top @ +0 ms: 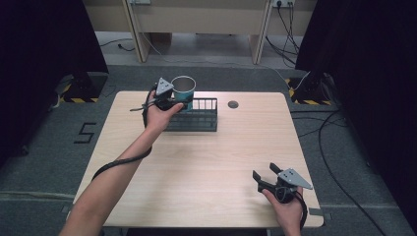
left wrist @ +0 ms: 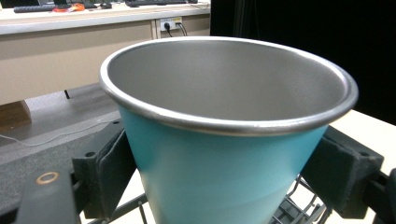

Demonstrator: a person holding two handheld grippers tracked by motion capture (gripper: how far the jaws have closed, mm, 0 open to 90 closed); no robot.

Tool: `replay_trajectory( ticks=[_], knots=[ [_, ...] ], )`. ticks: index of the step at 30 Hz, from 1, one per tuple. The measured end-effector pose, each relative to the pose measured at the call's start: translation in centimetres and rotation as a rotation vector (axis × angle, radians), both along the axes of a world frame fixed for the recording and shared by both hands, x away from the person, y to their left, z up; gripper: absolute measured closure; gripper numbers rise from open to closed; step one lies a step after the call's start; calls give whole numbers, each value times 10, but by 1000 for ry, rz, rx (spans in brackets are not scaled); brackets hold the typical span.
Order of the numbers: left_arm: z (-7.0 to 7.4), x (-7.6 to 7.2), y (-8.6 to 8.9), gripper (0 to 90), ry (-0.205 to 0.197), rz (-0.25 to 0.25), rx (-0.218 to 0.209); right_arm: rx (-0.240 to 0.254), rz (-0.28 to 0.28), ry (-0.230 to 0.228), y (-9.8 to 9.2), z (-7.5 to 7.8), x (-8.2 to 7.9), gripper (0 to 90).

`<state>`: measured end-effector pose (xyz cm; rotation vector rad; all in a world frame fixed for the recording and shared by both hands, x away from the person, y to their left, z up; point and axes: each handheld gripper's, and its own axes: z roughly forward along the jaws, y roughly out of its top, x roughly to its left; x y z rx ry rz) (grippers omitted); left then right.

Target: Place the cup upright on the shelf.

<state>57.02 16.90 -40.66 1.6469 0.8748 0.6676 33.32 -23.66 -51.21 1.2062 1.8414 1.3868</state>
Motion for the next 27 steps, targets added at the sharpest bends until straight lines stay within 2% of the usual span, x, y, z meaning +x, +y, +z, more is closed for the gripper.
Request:
replay_trajectory(
  ticks=[16, 27],
  knots=[
    [-17, 8, -8, 158, 40, 36, 16, 2, 0, -1, 0, 0, -1, 232],
    [-31, 8, -13, 157, 66, 32, 22, -2, 3, 0, 1, 0, -1, 232]
  ],
)
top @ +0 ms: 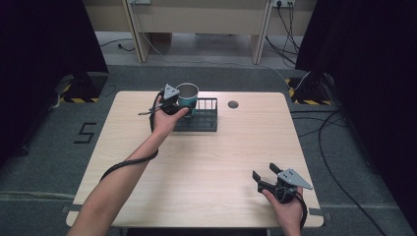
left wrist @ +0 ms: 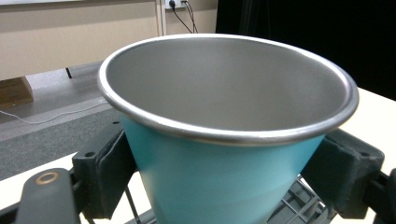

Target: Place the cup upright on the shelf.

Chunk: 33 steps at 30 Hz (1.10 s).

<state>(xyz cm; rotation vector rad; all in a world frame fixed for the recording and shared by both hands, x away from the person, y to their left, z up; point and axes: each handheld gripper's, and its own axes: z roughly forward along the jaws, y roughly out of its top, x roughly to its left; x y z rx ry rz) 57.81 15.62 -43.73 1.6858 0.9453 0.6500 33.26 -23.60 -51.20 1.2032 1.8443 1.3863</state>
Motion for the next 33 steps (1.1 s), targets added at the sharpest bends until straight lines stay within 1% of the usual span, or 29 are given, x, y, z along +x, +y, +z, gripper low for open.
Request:
replay_trajectory(
  ticks=[12, 24, 29, 33],
  knots=[
    [-8, 1, -1, 157, 22, 6, -1, -5, 4, 0, 1, 0, 0, 232],
    [-12, 2, 0, 157, 34, 13, -8, -4, 5, -2, 0, 0, 0, 232],
    [-13, 1, -1, 157, 34, 10, -11, -3, 4, -1, 1, 0, -1, 232],
    [-14, 1, -1, 155, 35, -1, -6, -2, 4, 0, 1, 0, -1, 232]
  ],
)
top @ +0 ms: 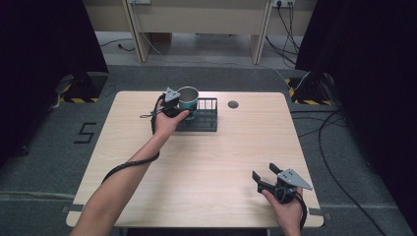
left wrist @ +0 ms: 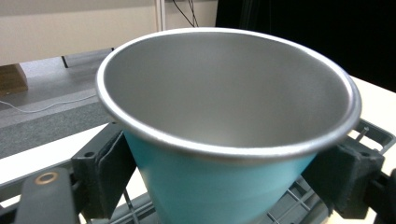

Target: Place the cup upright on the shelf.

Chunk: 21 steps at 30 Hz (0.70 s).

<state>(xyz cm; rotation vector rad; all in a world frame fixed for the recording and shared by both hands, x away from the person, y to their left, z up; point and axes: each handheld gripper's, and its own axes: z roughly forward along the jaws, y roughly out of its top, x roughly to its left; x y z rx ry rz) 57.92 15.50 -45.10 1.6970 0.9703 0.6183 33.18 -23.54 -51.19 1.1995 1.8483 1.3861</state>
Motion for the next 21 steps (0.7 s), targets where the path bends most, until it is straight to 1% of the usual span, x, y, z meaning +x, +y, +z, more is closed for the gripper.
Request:
replay_trajectory(
  ticks=[8, 21],
  knots=[
    [-1, -1, 1, 142, 13, -6, -17, 2, 3, 1, 0, 0, 0, 230],
    [2, -6, 3, 141, -1, -13, -2, -1, 6, 3, 1, 0, 0, 229]
  ],
)
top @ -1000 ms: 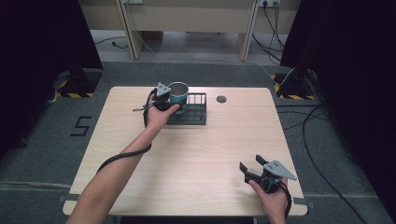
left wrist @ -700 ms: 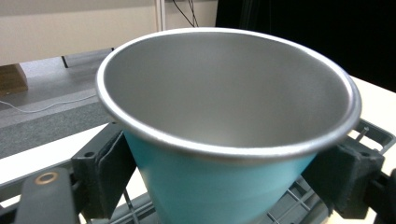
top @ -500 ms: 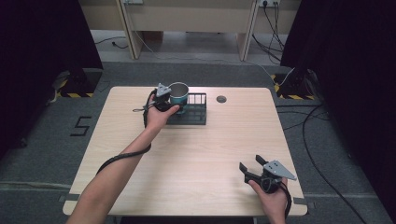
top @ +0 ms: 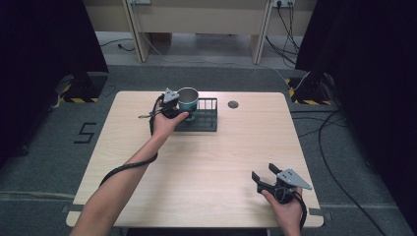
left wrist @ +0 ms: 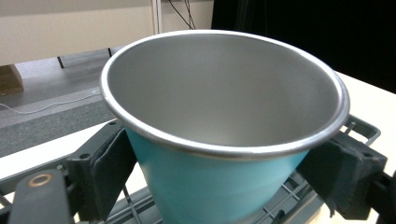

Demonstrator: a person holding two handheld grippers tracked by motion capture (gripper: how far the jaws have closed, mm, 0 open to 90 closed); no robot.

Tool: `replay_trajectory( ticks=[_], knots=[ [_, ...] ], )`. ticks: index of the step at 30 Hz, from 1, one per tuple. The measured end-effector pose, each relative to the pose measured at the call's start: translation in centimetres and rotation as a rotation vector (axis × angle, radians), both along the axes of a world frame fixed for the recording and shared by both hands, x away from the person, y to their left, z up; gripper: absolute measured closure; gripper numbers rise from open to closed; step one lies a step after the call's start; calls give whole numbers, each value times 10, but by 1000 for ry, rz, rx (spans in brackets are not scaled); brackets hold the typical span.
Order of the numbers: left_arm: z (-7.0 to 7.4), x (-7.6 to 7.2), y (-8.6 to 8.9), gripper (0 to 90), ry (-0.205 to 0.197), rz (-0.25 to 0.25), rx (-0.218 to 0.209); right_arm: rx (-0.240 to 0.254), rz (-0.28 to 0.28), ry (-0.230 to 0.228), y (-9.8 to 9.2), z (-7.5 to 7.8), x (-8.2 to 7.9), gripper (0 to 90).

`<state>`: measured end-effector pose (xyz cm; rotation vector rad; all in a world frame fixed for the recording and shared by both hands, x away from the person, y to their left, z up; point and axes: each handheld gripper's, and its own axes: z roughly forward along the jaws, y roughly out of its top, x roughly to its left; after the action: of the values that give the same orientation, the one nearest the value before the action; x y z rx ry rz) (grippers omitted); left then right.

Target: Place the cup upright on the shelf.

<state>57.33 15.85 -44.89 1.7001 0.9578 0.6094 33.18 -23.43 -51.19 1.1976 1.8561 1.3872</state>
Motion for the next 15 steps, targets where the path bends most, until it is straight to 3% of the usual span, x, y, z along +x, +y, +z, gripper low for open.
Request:
replay_trajectory(
  ticks=[15],
  knots=[
    [2, -11, 6, 142, -18, 0, -10, -5, 2, 3, 1, 0, 0, 229]
  ],
)
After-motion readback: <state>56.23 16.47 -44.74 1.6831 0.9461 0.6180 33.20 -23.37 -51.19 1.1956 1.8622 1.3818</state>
